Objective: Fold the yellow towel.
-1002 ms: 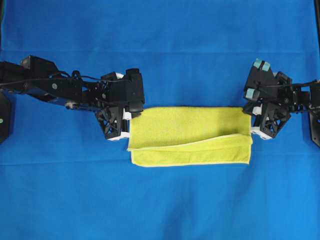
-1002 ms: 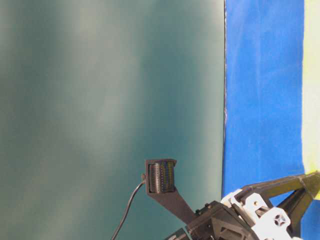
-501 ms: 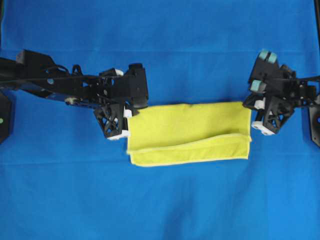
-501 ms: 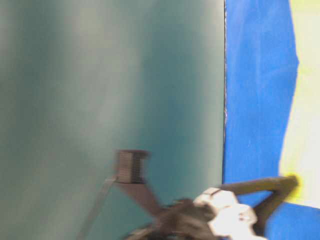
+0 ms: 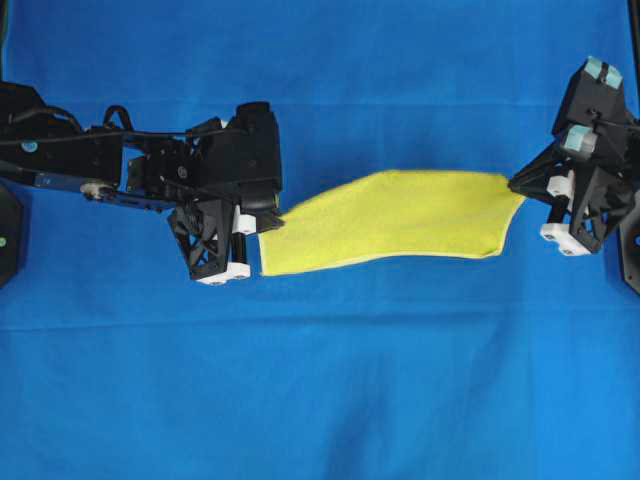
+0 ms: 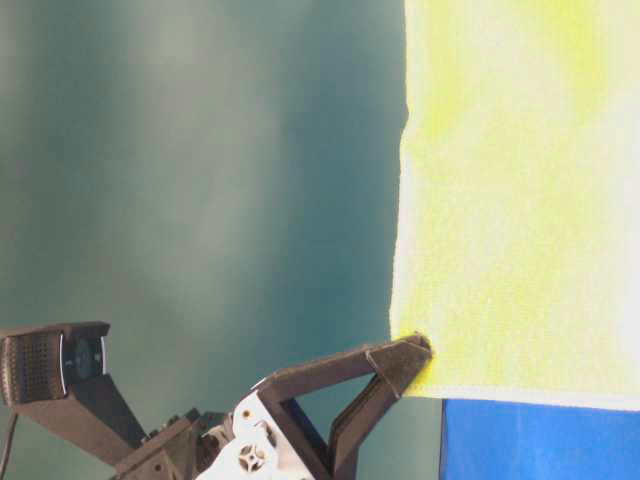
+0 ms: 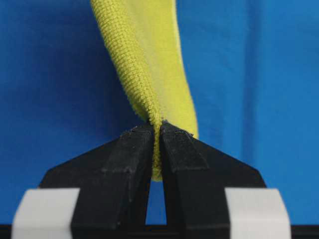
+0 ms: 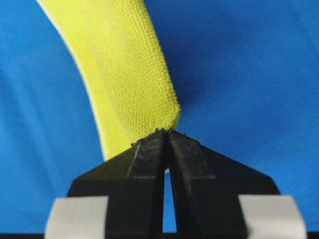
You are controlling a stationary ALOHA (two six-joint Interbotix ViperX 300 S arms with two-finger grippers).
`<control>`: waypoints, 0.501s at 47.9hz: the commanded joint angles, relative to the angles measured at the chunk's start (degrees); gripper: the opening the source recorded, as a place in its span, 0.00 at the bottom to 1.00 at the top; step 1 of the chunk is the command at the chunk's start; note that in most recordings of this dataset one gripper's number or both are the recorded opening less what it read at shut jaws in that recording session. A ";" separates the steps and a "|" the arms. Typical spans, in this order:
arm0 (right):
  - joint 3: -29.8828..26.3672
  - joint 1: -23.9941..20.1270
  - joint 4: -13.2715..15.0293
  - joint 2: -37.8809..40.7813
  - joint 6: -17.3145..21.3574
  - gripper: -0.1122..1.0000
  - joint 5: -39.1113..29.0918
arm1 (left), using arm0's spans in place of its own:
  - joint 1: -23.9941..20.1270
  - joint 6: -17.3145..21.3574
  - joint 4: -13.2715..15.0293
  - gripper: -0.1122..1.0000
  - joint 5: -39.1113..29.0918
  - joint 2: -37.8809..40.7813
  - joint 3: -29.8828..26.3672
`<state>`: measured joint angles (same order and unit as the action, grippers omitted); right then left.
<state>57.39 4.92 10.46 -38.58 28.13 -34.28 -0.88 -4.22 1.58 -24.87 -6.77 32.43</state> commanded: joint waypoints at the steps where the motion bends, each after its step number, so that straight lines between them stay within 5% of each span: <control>1: -1.05 0.18 0.79 0.18 0.26 0.11 0.88 | 0.44 -0.09 -0.09 0.13 0.97 -1.41 -0.53; 10: -1.23 3.60 3.78 0.88 1.67 0.11 1.14 | 2.64 -0.53 -0.09 0.13 4.39 -1.32 -0.44; 24: -2.64 15.91 10.55 2.37 3.43 0.11 7.29 | 8.61 0.09 0.00 0.13 15.82 1.93 -3.08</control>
<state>56.60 18.11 19.69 -37.00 31.38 -29.00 5.98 -4.57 1.58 -11.87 -5.19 31.55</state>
